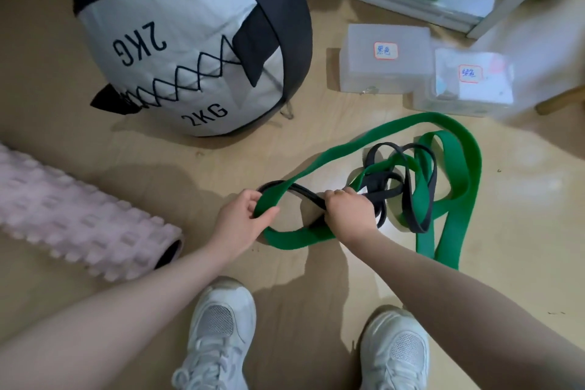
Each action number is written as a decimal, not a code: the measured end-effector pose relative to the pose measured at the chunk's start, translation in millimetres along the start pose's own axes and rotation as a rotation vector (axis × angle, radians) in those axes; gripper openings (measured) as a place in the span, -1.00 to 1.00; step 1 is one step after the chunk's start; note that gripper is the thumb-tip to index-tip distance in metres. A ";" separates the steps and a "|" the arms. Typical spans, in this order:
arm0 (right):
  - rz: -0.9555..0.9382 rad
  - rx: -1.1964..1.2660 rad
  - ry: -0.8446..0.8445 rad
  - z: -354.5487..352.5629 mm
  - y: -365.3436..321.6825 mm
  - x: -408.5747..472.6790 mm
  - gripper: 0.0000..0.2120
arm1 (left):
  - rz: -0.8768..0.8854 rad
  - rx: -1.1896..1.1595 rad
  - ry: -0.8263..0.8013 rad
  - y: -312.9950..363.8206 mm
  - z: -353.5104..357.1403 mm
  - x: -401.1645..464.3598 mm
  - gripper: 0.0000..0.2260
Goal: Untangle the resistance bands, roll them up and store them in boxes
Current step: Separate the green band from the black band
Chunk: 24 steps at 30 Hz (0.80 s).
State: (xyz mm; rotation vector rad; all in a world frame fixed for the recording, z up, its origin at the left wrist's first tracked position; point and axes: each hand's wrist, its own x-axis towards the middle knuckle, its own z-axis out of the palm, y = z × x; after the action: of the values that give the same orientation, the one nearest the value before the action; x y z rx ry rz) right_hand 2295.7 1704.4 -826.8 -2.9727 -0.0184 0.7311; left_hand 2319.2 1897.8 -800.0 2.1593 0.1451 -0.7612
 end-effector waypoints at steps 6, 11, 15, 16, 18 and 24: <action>0.279 0.527 0.274 -48.0 54.3 -27.8 -0.89 | 0.042 0.018 0.069 10.6 -6.7 15.9 -0.74; 0.385 0.585 0.300 -37.5 104.6 -80.1 -0.90 | 0.124 0.053 0.097 38.8 2.0 41.6 -0.71; 0.218 0.062 -0.036 6.1 117.9 -116.1 -0.88 | 0.204 0.260 0.126 41.2 11.2 50.2 -0.66; 0.177 -0.048 -0.149 15.4 114.9 -120.3 -0.83 | 0.197 0.368 0.121 36.9 13.5 50.5 -0.65; 0.118 -0.141 -0.306 26.1 104.0 -121.2 -0.73 | 0.151 0.594 0.070 25.6 18.7 47.5 -0.63; -0.013 0.091 -0.087 0.0 48.9 -82.9 -0.63 | 0.116 0.843 0.069 2.8 28.8 37.0 -0.16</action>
State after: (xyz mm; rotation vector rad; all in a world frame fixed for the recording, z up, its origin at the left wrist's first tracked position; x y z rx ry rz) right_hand 2221.9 1653.1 -792.5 -2.8505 -0.0098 0.8363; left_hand 2336.6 1869.1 -832.8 2.9515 -0.3249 -0.7580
